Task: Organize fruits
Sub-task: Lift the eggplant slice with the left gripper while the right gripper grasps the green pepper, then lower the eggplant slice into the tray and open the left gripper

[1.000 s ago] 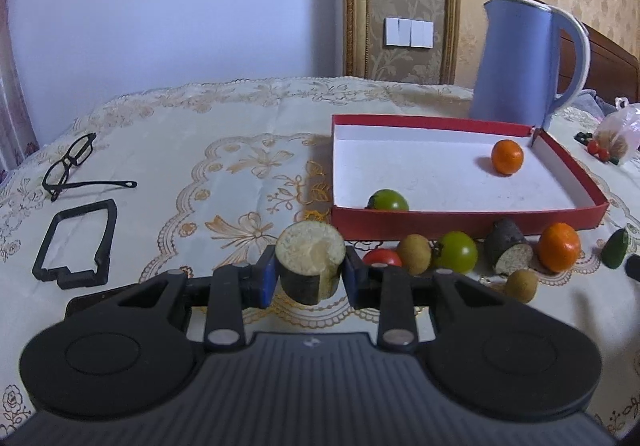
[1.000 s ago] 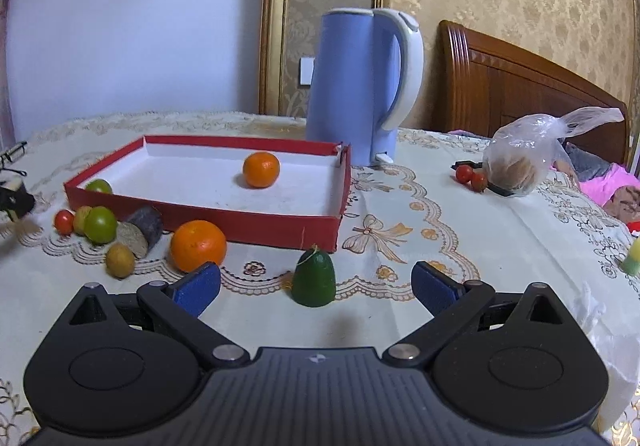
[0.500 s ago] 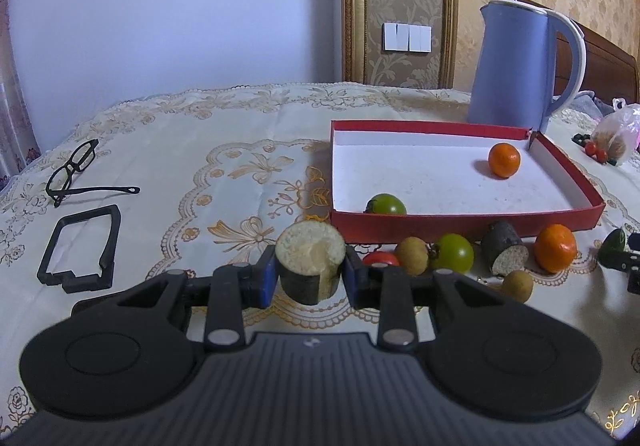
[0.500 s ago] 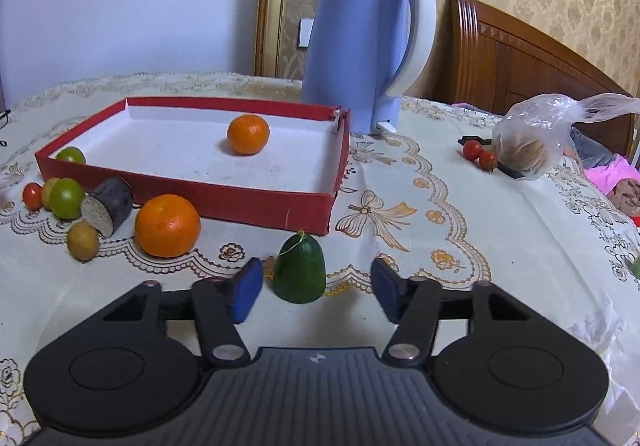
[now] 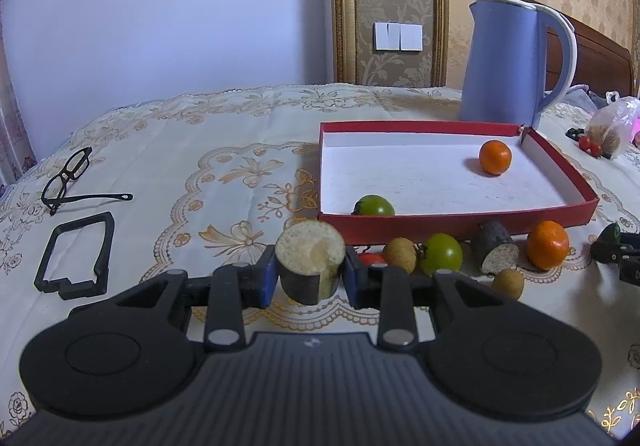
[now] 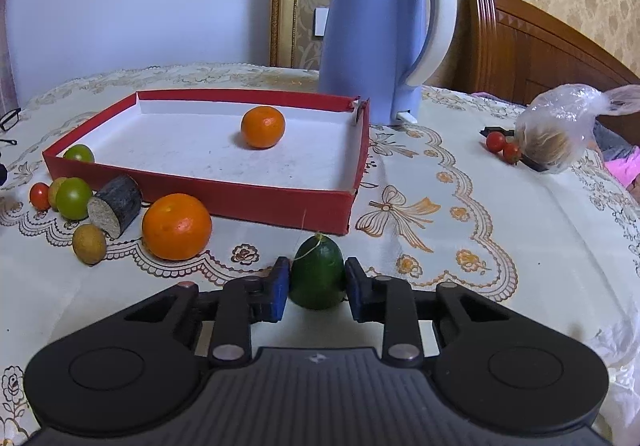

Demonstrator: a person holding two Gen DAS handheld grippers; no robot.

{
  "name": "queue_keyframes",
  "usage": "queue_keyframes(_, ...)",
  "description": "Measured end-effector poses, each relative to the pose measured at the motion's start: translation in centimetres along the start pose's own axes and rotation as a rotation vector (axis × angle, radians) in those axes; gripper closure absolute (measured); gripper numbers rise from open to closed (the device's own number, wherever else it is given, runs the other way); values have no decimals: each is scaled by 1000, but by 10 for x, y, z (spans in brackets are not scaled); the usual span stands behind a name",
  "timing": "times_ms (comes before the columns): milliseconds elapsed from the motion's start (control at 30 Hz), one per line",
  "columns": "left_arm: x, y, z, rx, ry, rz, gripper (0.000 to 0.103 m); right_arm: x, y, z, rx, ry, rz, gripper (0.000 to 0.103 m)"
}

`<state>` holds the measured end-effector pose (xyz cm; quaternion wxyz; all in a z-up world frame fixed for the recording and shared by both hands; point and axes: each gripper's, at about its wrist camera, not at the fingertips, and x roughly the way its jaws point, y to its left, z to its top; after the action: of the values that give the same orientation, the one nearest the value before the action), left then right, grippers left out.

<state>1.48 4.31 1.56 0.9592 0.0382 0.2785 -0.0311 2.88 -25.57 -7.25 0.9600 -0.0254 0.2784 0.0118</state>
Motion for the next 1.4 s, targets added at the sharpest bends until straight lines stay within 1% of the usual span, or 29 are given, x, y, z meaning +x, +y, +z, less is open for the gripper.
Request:
queue_keyframes(100, -1, 1, 1, -2, -1, -1, 73, -6, -1, -1, 15, -11, 7, 74)
queue_keyframes(333, -5, 0, 8, 1, -8, -9, 73, -31, 3, -1, 17, -68, 21, 74)
queue_keyframes(467, -5, -7, 14, 16, -21, -10, 73, -45, 5, -2, 20, -95, 36, 74)
queue_keyframes(633, 3, -20, 25, 39, -25, -3, 73, -57, 6, -3, 28, -126, 60, 74)
queue_keyframes(800, 18, -33, 34, 50, -10, -3, 73, -63, 4, -3, 37, -141, 74, 74)
queue_keyframes(1067, 45, -49, 53, 81, -6, 31, 73, -72, 2, -5, 40, -154, 84, 74)
queue_keyframes(1133, 54, -52, 58, 89, -5, 41, 73, -73, 2, -5, 40, -158, 87, 74)
queue_keyframes(1400, 102, -66, 78, 115, 44, 82, 73, -78, 4, -7, 40, -165, 99, 74)
